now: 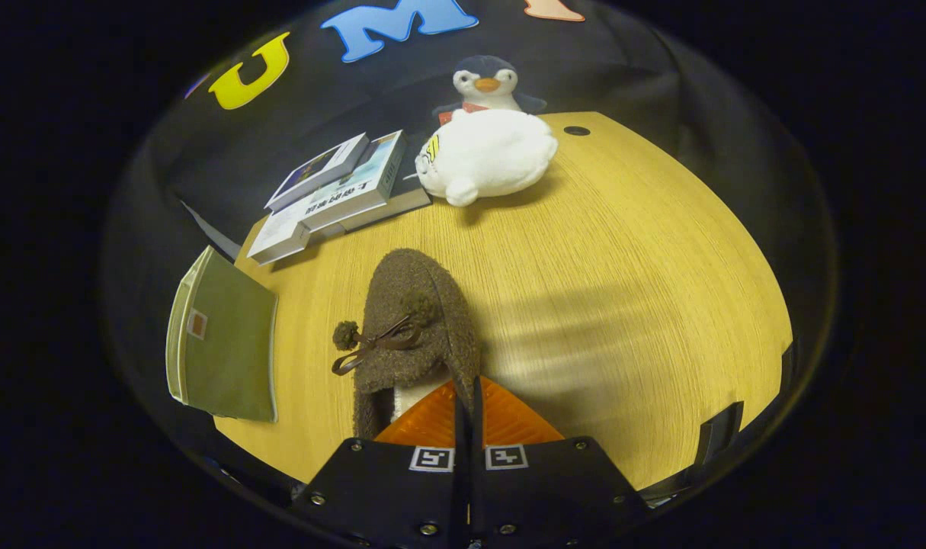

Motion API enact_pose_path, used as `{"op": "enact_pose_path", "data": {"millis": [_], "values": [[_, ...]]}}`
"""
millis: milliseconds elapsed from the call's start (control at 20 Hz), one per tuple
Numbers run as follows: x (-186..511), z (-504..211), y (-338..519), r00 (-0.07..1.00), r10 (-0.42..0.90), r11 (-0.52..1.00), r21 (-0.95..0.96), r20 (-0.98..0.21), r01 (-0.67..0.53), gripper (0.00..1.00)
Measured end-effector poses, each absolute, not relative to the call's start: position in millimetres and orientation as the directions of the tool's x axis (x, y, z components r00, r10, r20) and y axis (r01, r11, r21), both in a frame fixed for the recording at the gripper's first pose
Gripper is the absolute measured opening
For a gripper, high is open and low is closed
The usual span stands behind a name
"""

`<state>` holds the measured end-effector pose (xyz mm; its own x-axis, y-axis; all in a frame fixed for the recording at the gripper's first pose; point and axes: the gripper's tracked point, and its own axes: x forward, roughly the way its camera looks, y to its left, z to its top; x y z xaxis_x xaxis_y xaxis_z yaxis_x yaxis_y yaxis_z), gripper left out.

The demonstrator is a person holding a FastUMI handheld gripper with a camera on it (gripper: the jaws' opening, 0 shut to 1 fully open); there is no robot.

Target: Open the storage box then place both shoes into the box .Put the left shoe in first, then the right shoe, with the right side of both shoes facing outward in a uniform manner.

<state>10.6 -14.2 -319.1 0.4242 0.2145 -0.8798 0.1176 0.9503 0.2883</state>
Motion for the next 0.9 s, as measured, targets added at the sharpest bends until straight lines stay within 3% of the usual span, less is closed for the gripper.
{"op": "enact_pose_path", "data": {"millis": [400, 900], "values": [[17.8, -262.2, 30.0, 0.499, 0.21, 0.928, 0.333, -0.841, 0.17, 0.01], [27.4, -200.3, 108.2, 0.553, 0.234, 0.925, 0.358, -0.799, 0.125, 0.01]]}}
